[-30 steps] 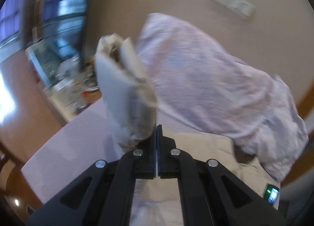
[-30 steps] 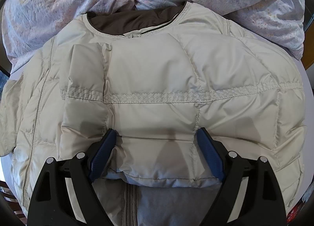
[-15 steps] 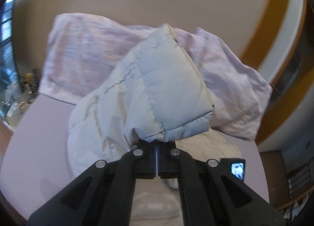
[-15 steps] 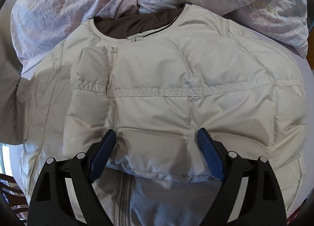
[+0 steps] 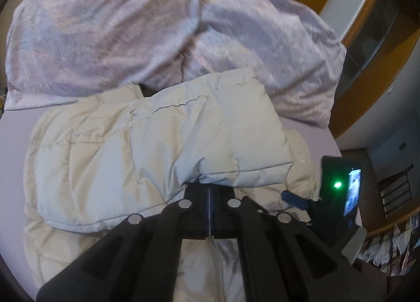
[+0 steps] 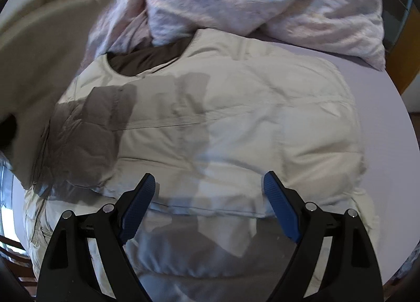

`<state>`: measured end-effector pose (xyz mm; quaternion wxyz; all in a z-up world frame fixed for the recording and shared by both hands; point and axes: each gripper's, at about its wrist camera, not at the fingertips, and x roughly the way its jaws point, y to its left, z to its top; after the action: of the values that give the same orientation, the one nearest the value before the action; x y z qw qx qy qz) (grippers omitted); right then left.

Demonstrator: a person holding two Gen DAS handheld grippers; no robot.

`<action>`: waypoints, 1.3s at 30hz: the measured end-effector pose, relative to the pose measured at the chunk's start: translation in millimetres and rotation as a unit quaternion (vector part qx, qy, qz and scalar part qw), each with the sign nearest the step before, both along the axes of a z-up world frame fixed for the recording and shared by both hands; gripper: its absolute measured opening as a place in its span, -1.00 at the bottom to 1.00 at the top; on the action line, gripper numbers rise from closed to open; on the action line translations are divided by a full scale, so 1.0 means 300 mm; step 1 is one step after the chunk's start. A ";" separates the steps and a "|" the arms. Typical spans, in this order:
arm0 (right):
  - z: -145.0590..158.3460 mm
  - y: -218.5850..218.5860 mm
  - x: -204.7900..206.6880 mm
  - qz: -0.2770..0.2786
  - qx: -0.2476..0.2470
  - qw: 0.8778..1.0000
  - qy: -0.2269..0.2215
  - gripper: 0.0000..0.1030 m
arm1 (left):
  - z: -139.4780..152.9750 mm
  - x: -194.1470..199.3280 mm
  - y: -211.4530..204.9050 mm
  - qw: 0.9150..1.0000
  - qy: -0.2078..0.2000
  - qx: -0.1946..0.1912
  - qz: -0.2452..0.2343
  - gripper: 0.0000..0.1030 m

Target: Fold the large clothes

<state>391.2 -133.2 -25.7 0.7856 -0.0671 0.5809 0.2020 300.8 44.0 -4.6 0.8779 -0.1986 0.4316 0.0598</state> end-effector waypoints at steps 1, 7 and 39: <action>0.001 -0.014 0.001 -0.002 0.000 1.000 -0.001 0.68 | -0.008 0.008 -0.005 1.000 0.004 -0.001 -0.002 -1.00; 0.017 -0.077 0.008 -0.011 -0.004 1.000 -0.017 0.68 | -0.065 0.061 -0.078 0.999 0.032 -0.002 -0.017 -1.00; -0.055 0.068 0.087 -0.008 0.158 0.979 0.129 -0.65 | -0.133 -0.056 0.165 0.989 0.100 0.077 0.081 -0.03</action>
<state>417.3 -113.0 -42.3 0.7061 0.0895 0.6387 0.2922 284.0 93.4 -44.4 0.8354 -0.1574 0.4936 0.1833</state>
